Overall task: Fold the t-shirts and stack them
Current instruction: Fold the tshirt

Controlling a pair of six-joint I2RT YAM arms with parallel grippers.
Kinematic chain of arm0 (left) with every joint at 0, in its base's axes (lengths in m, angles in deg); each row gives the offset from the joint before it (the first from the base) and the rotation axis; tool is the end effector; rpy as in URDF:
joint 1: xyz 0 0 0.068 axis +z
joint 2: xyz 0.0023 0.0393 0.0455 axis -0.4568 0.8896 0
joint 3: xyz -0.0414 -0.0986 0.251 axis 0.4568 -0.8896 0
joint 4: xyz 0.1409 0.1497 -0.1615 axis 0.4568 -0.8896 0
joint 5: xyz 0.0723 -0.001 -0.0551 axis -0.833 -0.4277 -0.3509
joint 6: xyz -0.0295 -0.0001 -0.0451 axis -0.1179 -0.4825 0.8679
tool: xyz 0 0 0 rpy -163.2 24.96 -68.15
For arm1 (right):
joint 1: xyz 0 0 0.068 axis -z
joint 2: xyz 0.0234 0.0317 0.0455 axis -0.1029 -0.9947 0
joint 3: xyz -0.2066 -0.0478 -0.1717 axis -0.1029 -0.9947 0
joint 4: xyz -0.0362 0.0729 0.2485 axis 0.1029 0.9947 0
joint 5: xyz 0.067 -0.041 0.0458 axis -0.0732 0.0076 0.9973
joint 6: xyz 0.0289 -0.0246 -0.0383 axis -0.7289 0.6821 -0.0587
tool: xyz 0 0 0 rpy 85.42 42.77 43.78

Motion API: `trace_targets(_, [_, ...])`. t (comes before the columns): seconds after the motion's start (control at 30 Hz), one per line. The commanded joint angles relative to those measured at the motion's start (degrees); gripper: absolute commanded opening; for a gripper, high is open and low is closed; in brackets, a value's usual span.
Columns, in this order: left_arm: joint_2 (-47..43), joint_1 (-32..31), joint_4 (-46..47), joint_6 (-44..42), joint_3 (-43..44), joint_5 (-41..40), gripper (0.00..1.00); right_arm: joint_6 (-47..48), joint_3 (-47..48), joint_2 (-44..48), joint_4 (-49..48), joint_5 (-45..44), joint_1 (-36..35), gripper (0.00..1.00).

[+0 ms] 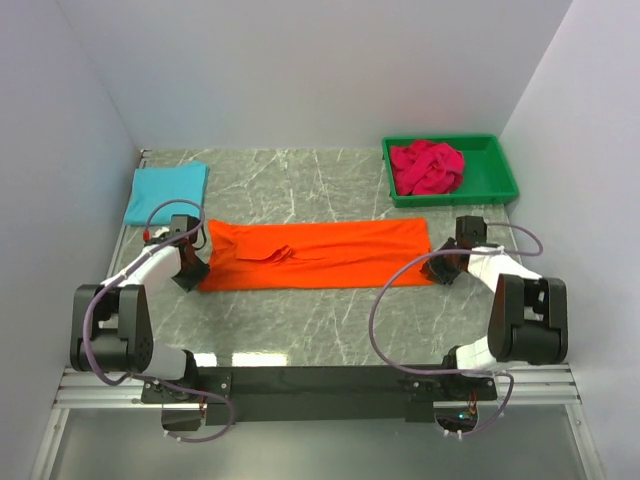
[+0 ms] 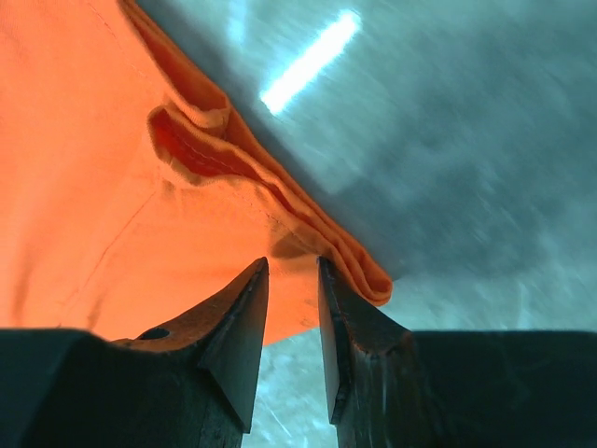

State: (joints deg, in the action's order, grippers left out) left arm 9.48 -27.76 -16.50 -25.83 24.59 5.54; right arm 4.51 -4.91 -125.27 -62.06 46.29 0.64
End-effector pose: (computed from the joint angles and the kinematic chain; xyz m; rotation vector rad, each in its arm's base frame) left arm 0.2453 0.0077 0.1670 -1.2170 2.4262 0.1549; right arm 0.2605 -0.0242 0.1513 1.0318 2.5223 0.3912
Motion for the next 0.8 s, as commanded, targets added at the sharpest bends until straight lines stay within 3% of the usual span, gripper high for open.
trace_targets(0.0, [-3.29, 0.49, -2.42, -1.74, -0.33, -2.12, 0.39, -0.88, -5.63, 2.34, 6.91, -4.86, 1.54, 0.36])
trace_targets(0.13, [-8.63, 0.49, -2.25, -3.85, 1.24, 0.85, 0.53, -2.02, -7.4, 10.23, 6.73, -7.32, 1.19, 0.36])
trace_targets(0.23, [-12.68, 0.49, -3.12, -4.64, 3.44, 2.97, 0.67, -2.2, -4.86, 17.17, 6.64, -10.91, -3.28, 0.38])
trace_targets(0.37, [-15.51, 0.49, -3.13, -6.04, 5.73, 7.27, 0.79, 2.53, 2.08, 19.41, 3.06, -12.69, -14.08, 0.4])
trace_targets(0.63, [-12.27, -6.87, 1.0, -5.17, 7.23, 14.4, 0.75, 26.96, 25.19, 1.69, -1.53, -9.07, -40.25, 0.44])
trace_targets(0.77, [-7.78, -9.44, 4.16, -2.1, 8.37, 15.81, 0.75, 34.09, 33.55, -7.21, -2.67, -3.82, -44.68, 0.48])
